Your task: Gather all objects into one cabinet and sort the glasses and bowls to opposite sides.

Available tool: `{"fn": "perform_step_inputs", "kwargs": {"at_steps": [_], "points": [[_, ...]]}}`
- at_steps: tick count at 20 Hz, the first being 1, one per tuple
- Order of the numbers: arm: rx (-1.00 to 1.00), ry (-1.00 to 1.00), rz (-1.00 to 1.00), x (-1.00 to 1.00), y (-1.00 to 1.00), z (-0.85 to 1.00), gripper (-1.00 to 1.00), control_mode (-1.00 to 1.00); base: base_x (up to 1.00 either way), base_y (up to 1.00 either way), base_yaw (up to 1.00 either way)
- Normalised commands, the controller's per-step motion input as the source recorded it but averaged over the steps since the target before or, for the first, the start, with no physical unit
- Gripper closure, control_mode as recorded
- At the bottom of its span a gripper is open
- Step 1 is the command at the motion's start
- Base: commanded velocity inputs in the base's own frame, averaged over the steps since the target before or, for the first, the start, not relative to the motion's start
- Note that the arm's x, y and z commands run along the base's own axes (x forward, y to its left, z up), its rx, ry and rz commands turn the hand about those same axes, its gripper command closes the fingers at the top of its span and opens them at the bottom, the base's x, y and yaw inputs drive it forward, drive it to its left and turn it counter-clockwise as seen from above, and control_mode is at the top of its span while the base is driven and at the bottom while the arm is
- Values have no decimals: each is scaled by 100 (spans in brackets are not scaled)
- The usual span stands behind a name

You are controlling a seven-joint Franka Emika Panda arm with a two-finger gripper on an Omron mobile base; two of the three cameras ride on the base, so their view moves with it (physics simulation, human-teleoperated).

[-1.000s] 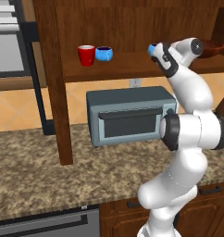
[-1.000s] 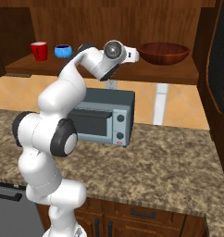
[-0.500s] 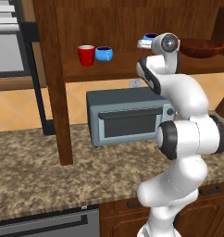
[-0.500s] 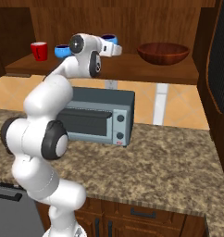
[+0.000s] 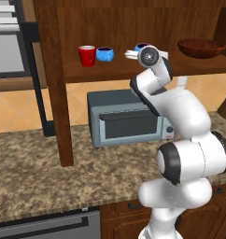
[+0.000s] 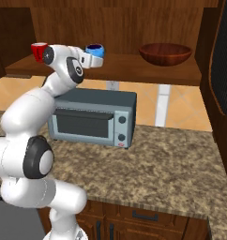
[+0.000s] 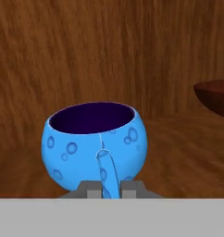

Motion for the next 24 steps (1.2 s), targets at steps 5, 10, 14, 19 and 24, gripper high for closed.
{"fn": "perform_step_inputs", "kwargs": {"at_steps": [5,10,14,19,24], "points": [[0,0,1,-16,0,12,100,-100,0,0,0],[0,0,4,-37,3,2,100,-100,0,0,0],[0,0,8,-53,5,5,100,-100,0,0,0],[0,0,9,-55,12,10,100,-100,0,0,0],[0,0,14,-40,32,13,100,-100,0,0,0]]}}
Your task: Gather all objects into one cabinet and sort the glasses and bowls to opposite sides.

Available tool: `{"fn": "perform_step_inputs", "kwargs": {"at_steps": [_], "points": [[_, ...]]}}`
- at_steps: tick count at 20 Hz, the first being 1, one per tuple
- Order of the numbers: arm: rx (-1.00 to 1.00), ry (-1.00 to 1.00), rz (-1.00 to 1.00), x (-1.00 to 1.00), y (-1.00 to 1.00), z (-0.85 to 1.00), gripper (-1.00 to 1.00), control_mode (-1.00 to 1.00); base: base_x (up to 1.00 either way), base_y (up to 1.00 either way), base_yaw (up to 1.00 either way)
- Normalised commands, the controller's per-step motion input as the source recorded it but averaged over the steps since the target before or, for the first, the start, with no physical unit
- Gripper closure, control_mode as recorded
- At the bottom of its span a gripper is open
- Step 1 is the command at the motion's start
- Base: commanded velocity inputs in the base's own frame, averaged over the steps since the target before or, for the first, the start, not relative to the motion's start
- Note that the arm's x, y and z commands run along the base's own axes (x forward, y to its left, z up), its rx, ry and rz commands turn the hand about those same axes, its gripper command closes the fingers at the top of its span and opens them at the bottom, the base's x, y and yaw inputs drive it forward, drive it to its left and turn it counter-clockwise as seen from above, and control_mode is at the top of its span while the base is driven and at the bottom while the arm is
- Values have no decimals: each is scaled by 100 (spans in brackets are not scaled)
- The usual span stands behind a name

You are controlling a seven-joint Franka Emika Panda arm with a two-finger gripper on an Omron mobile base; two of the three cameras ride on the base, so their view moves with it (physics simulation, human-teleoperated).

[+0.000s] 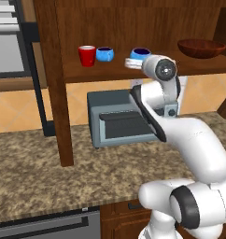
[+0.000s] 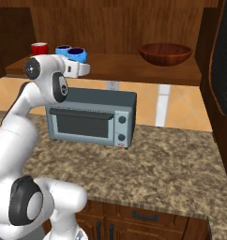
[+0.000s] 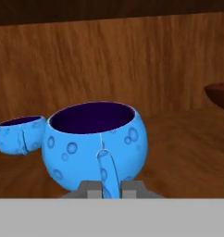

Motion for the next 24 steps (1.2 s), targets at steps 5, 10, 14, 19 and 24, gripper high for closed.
{"fn": "perform_step_inputs", "kwargs": {"at_steps": [5,10,14,19,24], "points": [[0,0,26,-28,36,5,100,-100,0,0,0],[-2,0,32,-4,21,0,100,-100,0,0,0],[-7,-3,3,3,42,-2,100,-100,0,0,0],[-8,-7,0,8,45,23,100,-100,0,0,0],[-2,0,1,4,19,8,100,-100,0,0,0]]}}
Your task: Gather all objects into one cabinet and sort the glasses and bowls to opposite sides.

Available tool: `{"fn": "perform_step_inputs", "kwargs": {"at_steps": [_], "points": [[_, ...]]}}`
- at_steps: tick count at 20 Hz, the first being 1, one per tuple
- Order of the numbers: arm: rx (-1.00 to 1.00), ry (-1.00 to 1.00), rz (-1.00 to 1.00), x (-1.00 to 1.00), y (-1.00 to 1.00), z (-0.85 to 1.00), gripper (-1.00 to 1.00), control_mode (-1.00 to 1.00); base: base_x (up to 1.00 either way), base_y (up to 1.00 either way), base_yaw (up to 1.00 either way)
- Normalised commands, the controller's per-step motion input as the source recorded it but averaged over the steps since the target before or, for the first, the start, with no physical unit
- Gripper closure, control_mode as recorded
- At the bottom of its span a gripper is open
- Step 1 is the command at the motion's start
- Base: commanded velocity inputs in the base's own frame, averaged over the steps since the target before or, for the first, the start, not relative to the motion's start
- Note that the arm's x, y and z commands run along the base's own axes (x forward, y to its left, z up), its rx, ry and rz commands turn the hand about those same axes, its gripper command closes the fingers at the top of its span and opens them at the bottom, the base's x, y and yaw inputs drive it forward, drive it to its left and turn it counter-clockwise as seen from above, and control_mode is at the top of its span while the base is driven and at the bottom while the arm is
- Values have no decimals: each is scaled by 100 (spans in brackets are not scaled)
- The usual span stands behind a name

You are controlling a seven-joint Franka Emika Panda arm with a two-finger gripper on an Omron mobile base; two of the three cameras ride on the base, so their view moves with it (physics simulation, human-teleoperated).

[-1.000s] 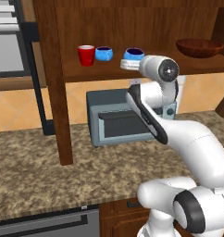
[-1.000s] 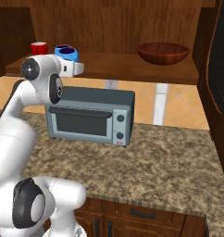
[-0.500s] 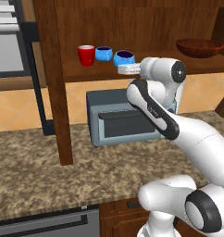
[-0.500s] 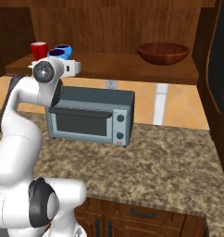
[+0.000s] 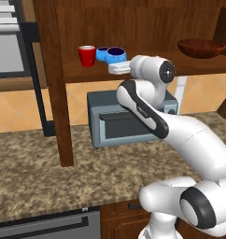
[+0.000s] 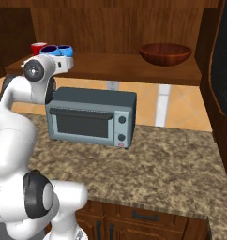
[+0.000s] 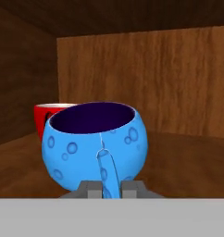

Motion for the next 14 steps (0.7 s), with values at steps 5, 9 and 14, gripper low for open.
{"fn": "perform_step_inputs", "kwargs": {"at_steps": [5,9,14], "points": [[0,28,0,3,1,0,100,-100,0,0,0],[0,18,0,19,25,0,100,-100,0,0,0],[0,2,0,20,33,-1,100,-100,0,0,0]]}}
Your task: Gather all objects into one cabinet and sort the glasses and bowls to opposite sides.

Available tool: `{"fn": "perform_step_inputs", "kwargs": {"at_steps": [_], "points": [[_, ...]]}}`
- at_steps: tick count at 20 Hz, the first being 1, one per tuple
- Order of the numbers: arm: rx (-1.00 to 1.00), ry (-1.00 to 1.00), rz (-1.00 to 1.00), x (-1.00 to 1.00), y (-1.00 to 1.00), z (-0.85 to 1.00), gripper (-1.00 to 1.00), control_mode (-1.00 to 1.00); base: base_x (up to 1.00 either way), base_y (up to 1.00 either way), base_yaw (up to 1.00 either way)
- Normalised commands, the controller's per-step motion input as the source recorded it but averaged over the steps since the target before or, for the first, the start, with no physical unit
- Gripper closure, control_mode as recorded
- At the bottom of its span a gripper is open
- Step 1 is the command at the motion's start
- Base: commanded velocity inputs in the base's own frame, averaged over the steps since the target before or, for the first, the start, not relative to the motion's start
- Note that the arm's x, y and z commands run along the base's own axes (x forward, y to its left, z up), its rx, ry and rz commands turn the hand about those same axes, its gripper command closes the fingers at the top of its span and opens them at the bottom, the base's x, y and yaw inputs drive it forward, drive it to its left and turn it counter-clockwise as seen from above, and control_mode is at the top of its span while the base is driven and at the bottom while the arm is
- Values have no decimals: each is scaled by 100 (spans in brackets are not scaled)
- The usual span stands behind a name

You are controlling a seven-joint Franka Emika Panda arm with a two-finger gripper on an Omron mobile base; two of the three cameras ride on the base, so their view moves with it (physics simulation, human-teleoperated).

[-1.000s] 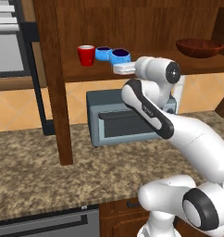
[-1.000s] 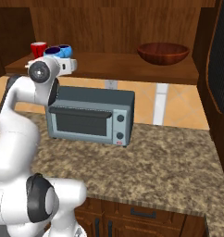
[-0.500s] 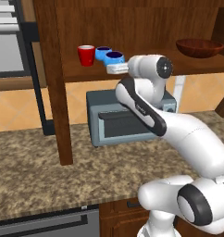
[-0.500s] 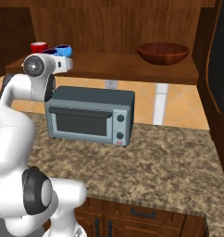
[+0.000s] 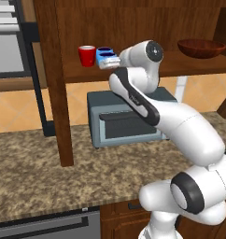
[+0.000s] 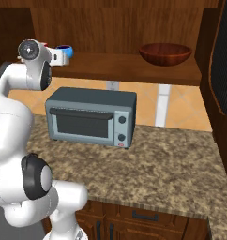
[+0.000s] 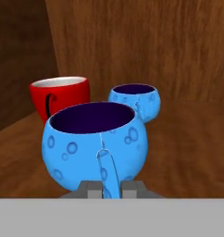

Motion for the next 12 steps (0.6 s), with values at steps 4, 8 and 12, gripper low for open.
{"fn": "perform_step_inputs", "kwargs": {"at_steps": [4,8,12], "points": [[0,0,0,0,16,0,100,-100,0,0,0],[0,0,0,0,4,0,-100,-100,0,0,0],[0,-1,0,-1,0,0,-100,-100,0,0,0]]}}
